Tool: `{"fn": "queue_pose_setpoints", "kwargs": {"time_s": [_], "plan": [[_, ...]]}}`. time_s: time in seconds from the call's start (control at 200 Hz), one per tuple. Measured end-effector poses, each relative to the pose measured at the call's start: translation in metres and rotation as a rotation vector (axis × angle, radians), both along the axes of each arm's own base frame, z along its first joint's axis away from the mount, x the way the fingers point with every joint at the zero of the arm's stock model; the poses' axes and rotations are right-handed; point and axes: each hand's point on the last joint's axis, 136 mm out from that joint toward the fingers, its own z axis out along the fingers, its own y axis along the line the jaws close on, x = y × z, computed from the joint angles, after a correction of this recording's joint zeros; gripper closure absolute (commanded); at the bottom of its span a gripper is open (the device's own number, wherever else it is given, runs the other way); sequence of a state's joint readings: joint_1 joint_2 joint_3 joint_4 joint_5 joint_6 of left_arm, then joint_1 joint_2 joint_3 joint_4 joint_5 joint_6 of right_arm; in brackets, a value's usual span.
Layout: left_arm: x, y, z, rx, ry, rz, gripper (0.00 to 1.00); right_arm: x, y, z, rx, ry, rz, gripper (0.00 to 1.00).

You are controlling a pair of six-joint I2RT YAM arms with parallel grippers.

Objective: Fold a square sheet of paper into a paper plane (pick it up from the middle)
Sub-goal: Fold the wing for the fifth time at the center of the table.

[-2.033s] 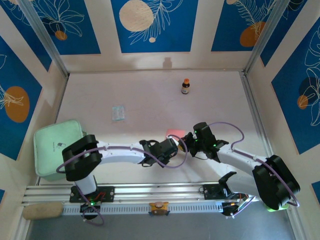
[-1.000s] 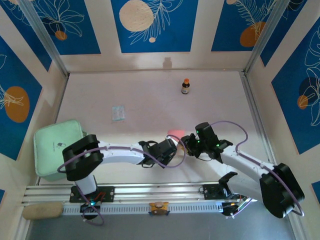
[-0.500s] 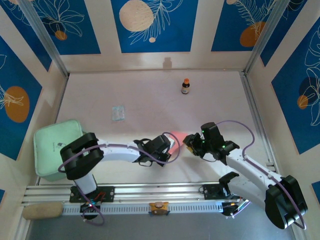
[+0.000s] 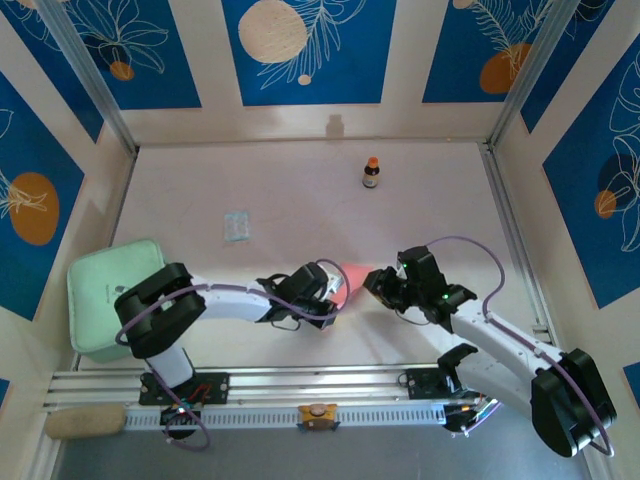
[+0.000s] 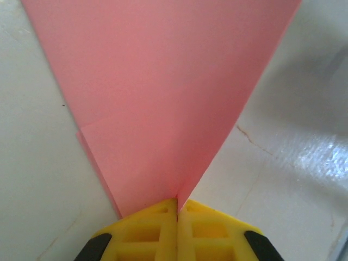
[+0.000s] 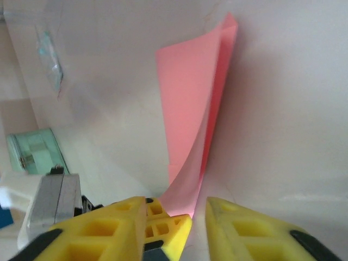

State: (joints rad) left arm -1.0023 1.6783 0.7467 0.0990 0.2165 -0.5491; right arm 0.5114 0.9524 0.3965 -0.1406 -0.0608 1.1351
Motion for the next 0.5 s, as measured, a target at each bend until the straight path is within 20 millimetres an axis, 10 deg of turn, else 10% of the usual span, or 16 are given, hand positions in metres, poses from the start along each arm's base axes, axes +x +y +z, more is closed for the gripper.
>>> {"fn": "queue_pose_setpoints", "kwargs": {"time_s": [0.5], "plan": [[0.002,-0.002,0.001,-0.193,0.191,0.048,1.00,-0.015,0.039,-0.019,0.043,0.009,0.263,0.87]]}}
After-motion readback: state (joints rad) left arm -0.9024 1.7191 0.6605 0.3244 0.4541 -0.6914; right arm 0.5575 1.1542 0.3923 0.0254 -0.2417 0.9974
